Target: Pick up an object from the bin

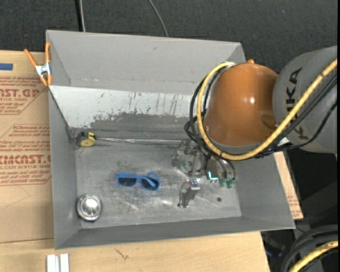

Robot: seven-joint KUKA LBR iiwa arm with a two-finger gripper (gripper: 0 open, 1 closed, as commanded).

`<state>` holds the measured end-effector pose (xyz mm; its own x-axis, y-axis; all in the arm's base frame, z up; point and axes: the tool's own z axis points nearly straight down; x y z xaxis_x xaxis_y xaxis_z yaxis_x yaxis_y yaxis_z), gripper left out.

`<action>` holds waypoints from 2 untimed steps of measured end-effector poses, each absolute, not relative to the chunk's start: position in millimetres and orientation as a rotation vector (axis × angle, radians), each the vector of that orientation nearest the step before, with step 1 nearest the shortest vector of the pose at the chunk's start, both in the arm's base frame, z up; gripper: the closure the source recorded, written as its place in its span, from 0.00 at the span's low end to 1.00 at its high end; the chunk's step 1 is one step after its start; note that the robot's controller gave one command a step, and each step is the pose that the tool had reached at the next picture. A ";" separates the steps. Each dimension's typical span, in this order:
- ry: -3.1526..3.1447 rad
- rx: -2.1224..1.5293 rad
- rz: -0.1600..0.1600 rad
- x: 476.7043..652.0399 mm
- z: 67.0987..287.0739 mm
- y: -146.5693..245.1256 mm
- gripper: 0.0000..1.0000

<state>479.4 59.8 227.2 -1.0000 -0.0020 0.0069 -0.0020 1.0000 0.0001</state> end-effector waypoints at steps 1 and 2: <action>-3.141 -0.222 -0.003 537.5 71.1 112.5 0.00; -3.117 -0.398 -0.003 521.9 100.3 134.6 0.00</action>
Offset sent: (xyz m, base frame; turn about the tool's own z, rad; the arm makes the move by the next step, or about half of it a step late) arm 0.0552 0.0518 -0.1572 0.1426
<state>521.9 134.6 100.3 -0.9679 0.2515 -0.0007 0.2515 0.9679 0.0020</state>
